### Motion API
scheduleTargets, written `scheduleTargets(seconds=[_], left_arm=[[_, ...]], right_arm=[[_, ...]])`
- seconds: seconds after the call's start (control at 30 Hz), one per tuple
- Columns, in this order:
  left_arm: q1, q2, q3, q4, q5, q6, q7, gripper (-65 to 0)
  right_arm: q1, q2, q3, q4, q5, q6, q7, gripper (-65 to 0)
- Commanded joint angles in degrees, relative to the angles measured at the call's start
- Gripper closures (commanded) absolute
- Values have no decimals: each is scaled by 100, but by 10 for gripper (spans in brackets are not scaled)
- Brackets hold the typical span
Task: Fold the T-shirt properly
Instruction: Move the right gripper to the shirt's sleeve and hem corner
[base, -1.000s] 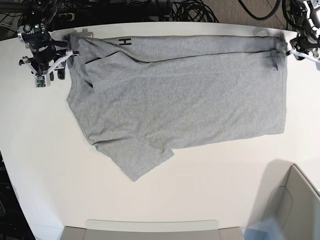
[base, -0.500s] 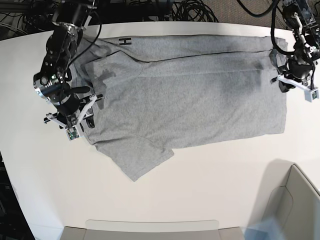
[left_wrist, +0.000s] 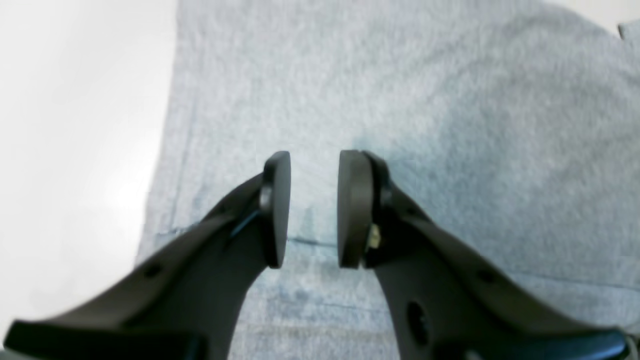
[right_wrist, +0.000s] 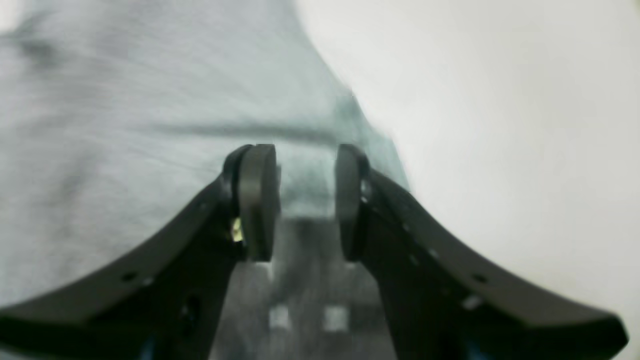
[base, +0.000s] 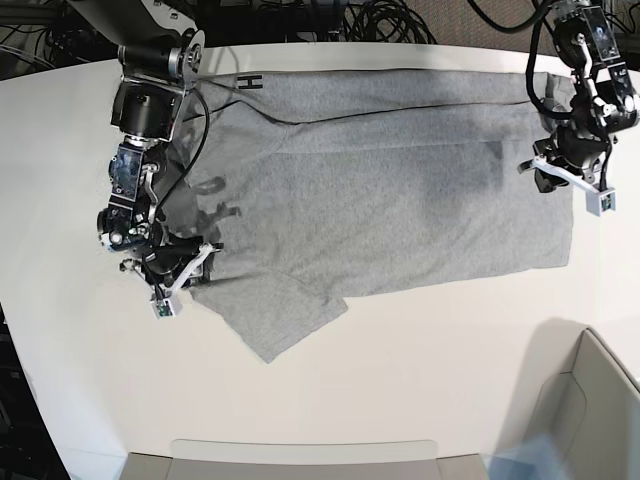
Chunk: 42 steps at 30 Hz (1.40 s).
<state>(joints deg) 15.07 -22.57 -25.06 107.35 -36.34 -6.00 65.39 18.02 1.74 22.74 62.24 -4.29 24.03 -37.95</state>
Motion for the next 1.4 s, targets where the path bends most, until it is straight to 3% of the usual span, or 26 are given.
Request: scheduleTargets(seconds=[0.0, 0.2, 0.4, 0.57, 0.93, 1.07, 1.27, 1.37], left_arm=[[-43, -86, -30, 83, -28, -2, -90, -174], [-43, -86, -30, 83, -28, -2, -90, -174], [-43, -86, -30, 74, -28, -2, -90, -174], [-87, -86, -30, 65, -28, -2, -90, -174], [-158, -86, -30, 65, -37, -2, -81, -174], [-158, -86, -30, 65, -37, -2, -81, -174], [-158, -86, -22, 65, -45, -2, -73, -174], [-158, -86, -22, 65, -45, -2, -73, -174]], right_arm=[[128, 86, -10, -22, 100, -87, 178, -210], [-321, 138, 16, 22, 109, -201, 11, -210], [-1174, 77, -10, 1376, 153, -183, -956, -210], [-1754, -81, -10, 2484, 153, -175, -1405, -210], [-1552, -196, -28, 3882, 161, -166, -1405, -211], [-1042, -55, -239, 3680, 117, -166, -1431, -222], [-83, 428, -951, 2194, 161, -166, -1378, -320], [426, 446, -951, 1200, 161, -166, -816, -320]])
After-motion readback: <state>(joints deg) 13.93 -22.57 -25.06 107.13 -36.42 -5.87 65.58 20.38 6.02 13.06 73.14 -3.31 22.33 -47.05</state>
